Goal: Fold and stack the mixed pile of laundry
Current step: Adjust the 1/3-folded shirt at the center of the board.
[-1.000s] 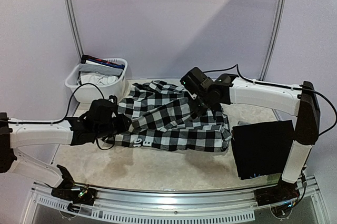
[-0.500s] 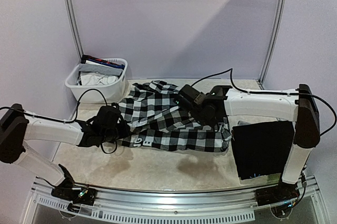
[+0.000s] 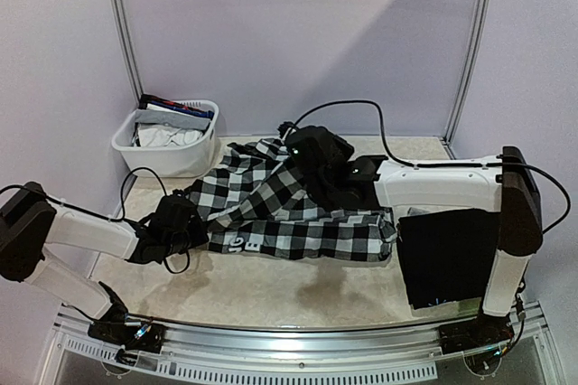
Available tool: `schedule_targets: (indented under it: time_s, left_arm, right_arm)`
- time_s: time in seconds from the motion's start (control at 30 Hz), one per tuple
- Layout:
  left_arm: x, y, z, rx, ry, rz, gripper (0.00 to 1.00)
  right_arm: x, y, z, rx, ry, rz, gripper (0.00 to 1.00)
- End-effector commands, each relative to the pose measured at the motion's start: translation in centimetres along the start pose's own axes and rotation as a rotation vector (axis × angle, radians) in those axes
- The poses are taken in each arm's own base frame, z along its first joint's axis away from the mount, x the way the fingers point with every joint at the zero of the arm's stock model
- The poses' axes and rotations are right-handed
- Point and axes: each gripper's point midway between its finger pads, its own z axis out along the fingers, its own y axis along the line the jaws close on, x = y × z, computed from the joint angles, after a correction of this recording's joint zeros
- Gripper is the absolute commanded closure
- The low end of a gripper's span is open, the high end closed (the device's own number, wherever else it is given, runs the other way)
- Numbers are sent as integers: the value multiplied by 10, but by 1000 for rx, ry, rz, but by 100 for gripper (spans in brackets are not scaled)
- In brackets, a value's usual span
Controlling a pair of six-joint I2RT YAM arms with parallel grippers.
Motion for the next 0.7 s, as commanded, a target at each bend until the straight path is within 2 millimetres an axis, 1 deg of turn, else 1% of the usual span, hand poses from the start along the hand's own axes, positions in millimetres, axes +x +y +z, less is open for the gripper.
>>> schedule_targets:
  time_s: [0.0,0.07,0.1,0.13,0.23,0.3,0.33,0.37,0.43,0.47,0.53,0.67]
  left_arm:
    - [-7,9,2,-9,-42,-46,86]
    - [-6,13,2,-12,-43,-53,86]
    - [-5,14,2,-14,-44,-55,86]
    - [-5,16,2,-16,-43,-57,86]
    - [-2,19,2,-15,-39,-63,86]
    - [-2,19,2,-10,-34,-63,86]
    - [-1,19,2,-7,-32,-62,86]
    - [-1,19,1,-3,-31,-63,86]
    - [-2,19,0,1,-33,-65,86]
    - [-3,18,-1,4,-36,-66,86]
    - [-3,18,-1,5,-38,-65,86]
    - [-2,19,0,2,-35,-67,86]
  right_arm:
    - [-49,-19,2,146,-106,-63,100]
    - [-45,-5,6,160,-99,-129,100]
    - [-37,6,8,153,-91,-170,100]
    - [-26,18,10,140,-79,-209,100]
    - [13,44,11,95,-32,-252,100]
    - [38,53,8,48,5,-279,100]
    - [49,58,6,13,18,-247,100]
    - [59,61,5,-13,35,-224,100]
    - [74,61,0,-33,62,-176,100]
    - [83,62,-1,-39,82,-192,100]
    - [96,62,-3,-34,110,-194,100]
    - [109,59,-6,-21,142,-182,100]
